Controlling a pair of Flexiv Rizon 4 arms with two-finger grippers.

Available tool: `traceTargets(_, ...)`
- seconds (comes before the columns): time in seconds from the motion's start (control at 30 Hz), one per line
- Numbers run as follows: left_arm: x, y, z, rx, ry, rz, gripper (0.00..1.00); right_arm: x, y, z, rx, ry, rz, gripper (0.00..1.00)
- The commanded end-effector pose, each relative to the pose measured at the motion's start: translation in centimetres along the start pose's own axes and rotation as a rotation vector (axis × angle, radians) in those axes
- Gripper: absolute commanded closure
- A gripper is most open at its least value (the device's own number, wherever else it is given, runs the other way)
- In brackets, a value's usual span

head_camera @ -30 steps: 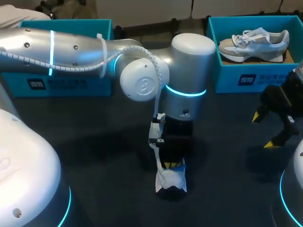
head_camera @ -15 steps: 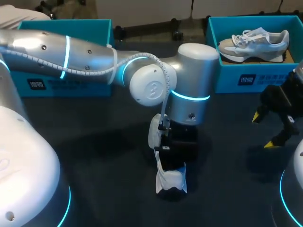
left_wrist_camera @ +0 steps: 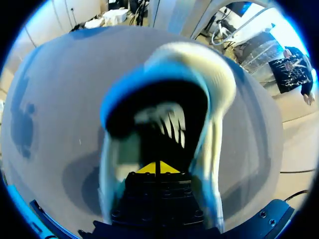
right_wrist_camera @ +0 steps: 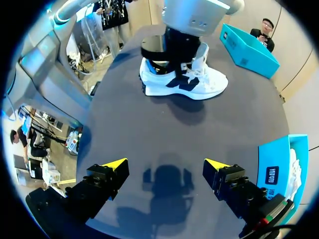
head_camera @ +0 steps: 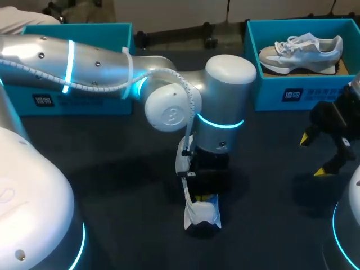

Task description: Take the shoe out of the shoebox, open the shoe tongue, remove and reinsert the insole, then place the shoe into the shoebox

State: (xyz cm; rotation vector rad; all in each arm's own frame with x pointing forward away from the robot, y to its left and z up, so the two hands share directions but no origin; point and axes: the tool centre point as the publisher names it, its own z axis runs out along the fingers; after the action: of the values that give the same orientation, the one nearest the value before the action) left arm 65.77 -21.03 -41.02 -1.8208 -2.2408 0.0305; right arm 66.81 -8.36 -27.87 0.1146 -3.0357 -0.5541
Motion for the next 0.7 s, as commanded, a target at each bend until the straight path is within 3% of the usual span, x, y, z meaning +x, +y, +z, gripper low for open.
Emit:
traceTargets(0.03,1.8,3.2,0.2,-0.001,-0.028,-0.014,1.0,0.0,0.1,0.1,0.003,0.0,0.0,0.0)
traceTargets(0.1,1.7,3.5,-0.3,0.012,-0.024,-0.012,1.0,0.0,0.1,0.1,0.003,0.0,0.0,0.0)
traceTargets(0.57,0.8,-2.7,-5.5,0.18,-0.078,0.124,1.0,0.0,0.1,0.1,0.003,0.0,0.0,0.0)
traceTargets(0.7,0.9,-4.0,-7.0,0.183,-0.068,0.115,1.0,0.0,0.1,0.1,0.003,0.0,0.0,0.0)
